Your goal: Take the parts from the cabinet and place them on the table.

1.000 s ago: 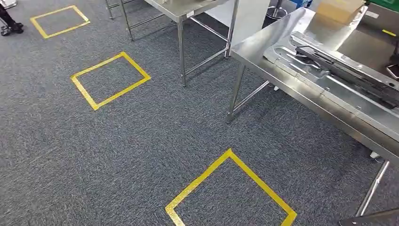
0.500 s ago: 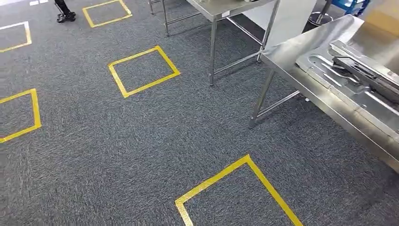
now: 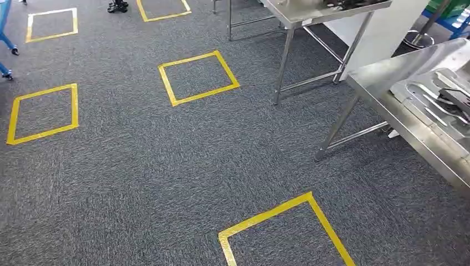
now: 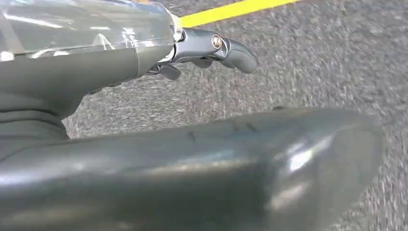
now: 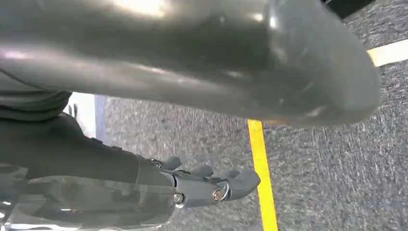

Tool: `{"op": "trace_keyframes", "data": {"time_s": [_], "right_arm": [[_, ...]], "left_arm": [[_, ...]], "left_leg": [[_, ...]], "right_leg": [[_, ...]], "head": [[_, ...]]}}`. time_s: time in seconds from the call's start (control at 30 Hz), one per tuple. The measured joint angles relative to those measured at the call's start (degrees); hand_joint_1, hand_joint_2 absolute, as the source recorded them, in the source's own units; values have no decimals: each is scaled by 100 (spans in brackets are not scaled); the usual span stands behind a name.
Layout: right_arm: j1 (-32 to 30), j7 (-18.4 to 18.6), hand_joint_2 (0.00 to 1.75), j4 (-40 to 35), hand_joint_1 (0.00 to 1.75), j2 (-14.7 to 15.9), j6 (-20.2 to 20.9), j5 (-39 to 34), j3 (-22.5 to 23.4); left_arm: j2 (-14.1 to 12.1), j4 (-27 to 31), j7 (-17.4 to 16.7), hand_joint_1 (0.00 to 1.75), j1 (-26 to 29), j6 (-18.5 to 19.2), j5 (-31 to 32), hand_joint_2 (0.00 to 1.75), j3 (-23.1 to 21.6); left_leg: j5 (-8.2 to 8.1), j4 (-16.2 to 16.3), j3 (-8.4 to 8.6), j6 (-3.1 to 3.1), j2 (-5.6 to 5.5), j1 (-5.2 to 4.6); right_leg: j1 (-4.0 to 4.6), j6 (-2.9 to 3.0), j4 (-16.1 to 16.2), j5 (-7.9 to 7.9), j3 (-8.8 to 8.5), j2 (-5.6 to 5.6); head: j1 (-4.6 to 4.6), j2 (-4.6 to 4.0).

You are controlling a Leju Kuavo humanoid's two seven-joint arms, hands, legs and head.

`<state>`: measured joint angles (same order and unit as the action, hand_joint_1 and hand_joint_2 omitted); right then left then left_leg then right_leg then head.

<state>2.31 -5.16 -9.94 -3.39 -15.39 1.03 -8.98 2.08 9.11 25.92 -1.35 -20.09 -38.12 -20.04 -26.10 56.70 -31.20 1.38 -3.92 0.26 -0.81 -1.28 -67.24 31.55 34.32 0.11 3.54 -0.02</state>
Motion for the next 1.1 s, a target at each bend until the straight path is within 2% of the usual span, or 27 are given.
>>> {"op": "trace_keyframes", "data": {"time_s": [0.03, 0.07, 0.1, 0.2, 0.23, 0.27, 0.3, 0.33, 0.37, 0.4, 0.43, 0.47, 0.5, 0.53, 0.57, 0.6, 0.63, 0.8, 0.83, 0.87, 0.9, 0.93, 0.97, 1.0, 1.03, 1.07, 1.1], "right_arm": [[-1, 0, 0, 0, 0, 2, 0, 0, 0], [-13, 2, 0, 4, 0, 4, -2, -2, 0], [-20, 0, 0, 9, 0, 2, -4, -7, 0], [28, 0, 0, 9, 0, 0, -20, -28, 2], [34, 0, 0, 9, 0, -26, -22, -28, 2], [27, 0, 0, 9, 0, -33, -28, -37, 4], [15, -4, 0, 9, 0, -33, -31, -37, 4], [0, -4, 0, 9, 0, -33, -31, -37, 7], [-14, -4, 0, 9, 0, -33, -31, -37, 7], [-21, -4, 0, 9, 0, -33, -28, -37, 7], [-21, -2, 0, 9, 0, -33, -31, -39, 7], [-15, -2, 0, 9, 0, -33, -31, -39, 7], [-5, -4, 0, 9, 0, -35, -31, -39, 7], [3, -2, 0, 9, 0, -37, -31, -39, 7], [8, -4, 0, 9, 0, -37, -31, -39, 7], [4, -4, 0, 9, 0, -39, -31, -37, 7], [4, -7, 0, 9, 0, -37, -31, -35, 7], [6, -7, 0, 9, 0, -37, -31, -35, 7], [54, -13, 0, 9, 0, -48, -26, -24, 7], [62, -15, 0, 7, 0, -52, -26, -22, 7], [38, -17, 0, 4, 0, -50, -24, -20, 7], [25, -17, 0, 7, 0, -50, -20, -20, 7], [16, -17, 0, 9, 0, -50, -17, -20, 7], [17, -15, 0, 9, 0, -50, -4, -20, 7], [17, -15, 0, 9, 0, -50, 4, -20, 7], [16, -15, 0, 9, 0, -48, 9, -20, 7], [12, -13, 0, 9, 0, -44, 9, -20, 7]], "left_arm": [[2, 0, 0, 0, -5, -11, 6, 0, -2], [4, 0, 2, 0, -8, -24, 15, 0, -2], [2, 0, 4, 0, -28, -31, 28, 0, -4], [2, 0, 13, 0, -18, -46, 74, 0, -13], [-7, 0, 13, 0, -16, -52, 83, 0, -20], [-9, 0, 15, 0, -8, -55, 94, 0, -35], [-9, 0, 17, 0, -31, -55, 98, 0, -55], [-9, 0, 15, 0, -52, -59, 98, 0, -65], [-11, 0, 15, 0, -65, -61, 98, 0, -74], [-11, 0, 15, 0, -63, -61, 98, 0, -92], [-11, 0, 17, 0, -62, -61, 98, 0, -101], [-11, 0, 15, 0, -55, -59, 98, 0, -107], [-13, 0, 15, 0, -43, -59, 96, 0, -109], [-15, 0, 15, 0, -42, -59, 90, 0, -111], [-17, 0, 15, 0, -52, -59, 90, 0, -111], [-22, 2, 15, 0, -72, -59, 90, 0, -111], [-22, 2, 22, 0, -81, -57, 87, 0, -114], [-22, 2, 22, 0, -82, -55, 87, 0, -114], [-35, 0, 22, 0, -55, -15, 72, 0, -114], [-35, 0, 22, 0, -57, -9, 70, 0, -116], [-24, 0, 20, 0, -66, 7, 68, 0, -122], [-24, 0, 20, 0, -72, 15, 72, 0, -125], [-24, 0, 20, 0, -72, 20, 72, 0, -129], [-24, 0, 13, 0, -64, 37, 74, 0, -131], [-24, 0, 7, 0, -58, 53, 74, 0, -133], [-20, 0, 2, 0, -58, 61, 74, 0, -136], [-13, 0, -4, 0, -62, 70, 76, 0, -138]], "left_leg": [[-1, 12, 5, -17, -80, 2], [2, 22, -21, -49, -129, 10], [-2, 61, -54, -92, -187, -21], [61, 15, -123, -222, -372, 37], [45, 46, -133, -261, -424, 26], [-60, 181, -193, -256, -154, 14], [-291, 522, -354, -259, 87, 9], [-546, 998, -576, -277, 222, 20], [-762, 1480, -795, -296, 287, 28], [-874, 1827, -939, -310, 310, 35], [-837, 1884, -947, -316, 326, 39], [-675, 1644, -808, -314, 349, 40], [-439, 1159, -531, -306, 384, 40], [-205, 555, -189, -287, 489, 37], [-114, 81, 87, -250, 777, 15], [-142, 26, 93, -203, 844, -18], [-126, 11, 86, -182, 780, -26], [-127, 18, 67, -175, 759, -29], [-119, 12, 44, -129, 652, -52], [-66, -74, 76, -68, 573, -1], [-2, -109, 89, -15, 423, 27], [4, -108, 79, -7, 359, 21], [5, -103, 70, -5, 286, 15], [5, -93, 69, -6, 200, 13], [3, -82, 72, -9, 116, 13], [-5, -60, 76, -22, 29, 19], [-20, -30, 79, -45, -55, 28]], "right_leg": [[-10, 20, 527, -261, -247, 113], [-34, 52, 885, -297, -399, 504], [-31, 60, 961, -284, -403, 546], [24, 163, 945, -309, -392, 343], [-45, 227, 1029, -355, -412, 245], [-23, 270, 1060, -360, -435, 160], [-5, 305, 1062, -366, -430, 80], [20, 321, 1060, -358, -419, -13], [46, 326, 1059, -355, -413, -105], [60, 332, 1055, -351, -407, -196], [66, 335, 1049, -346, -405, -277], [68, 333, 1044, -340, -407, -353], [69, 325, 1038, -331, -417, -421], [69, 307, 1030, -318, -435, -484], [86, 288, 1020, -305, -454, -534], [117, 249, 1014, -281, -460, -591], [106, 229, 1014, -282, -463, -610], [106, 220, 1014, -283, -471, -620], [88, 174, 1041, -290, -496, -724], [109, 123, 1038, -267, -518, -762], [43, 62, 255, 264, -170, -78], [32, 52, -246, 481, 71, -40], [26, 43, -650, 604, 278, -34], [19, 40, -795, 563, 372, -34], [9, 40, -634, 384, 319, -30], [-5, 40, -253, 115, 157, -11], [-18, 44, 269, -180, -79, 42]], "head": [[0, 0], [0, 0], [2, 0], [2, 0], [2, 0], [0, 0], [2, 0], [2, 0], [2, 0], [2, 0], [2, 0], [2, 0], [2, 0], [2, 0], [2, 0], [0, 0], [2, 0], [2, 0], [2, 0], [2, 0], [0, 0], [0, 0], [0, 0], [0, 0], [0, 0], [0, 0], [0, 0]]}}
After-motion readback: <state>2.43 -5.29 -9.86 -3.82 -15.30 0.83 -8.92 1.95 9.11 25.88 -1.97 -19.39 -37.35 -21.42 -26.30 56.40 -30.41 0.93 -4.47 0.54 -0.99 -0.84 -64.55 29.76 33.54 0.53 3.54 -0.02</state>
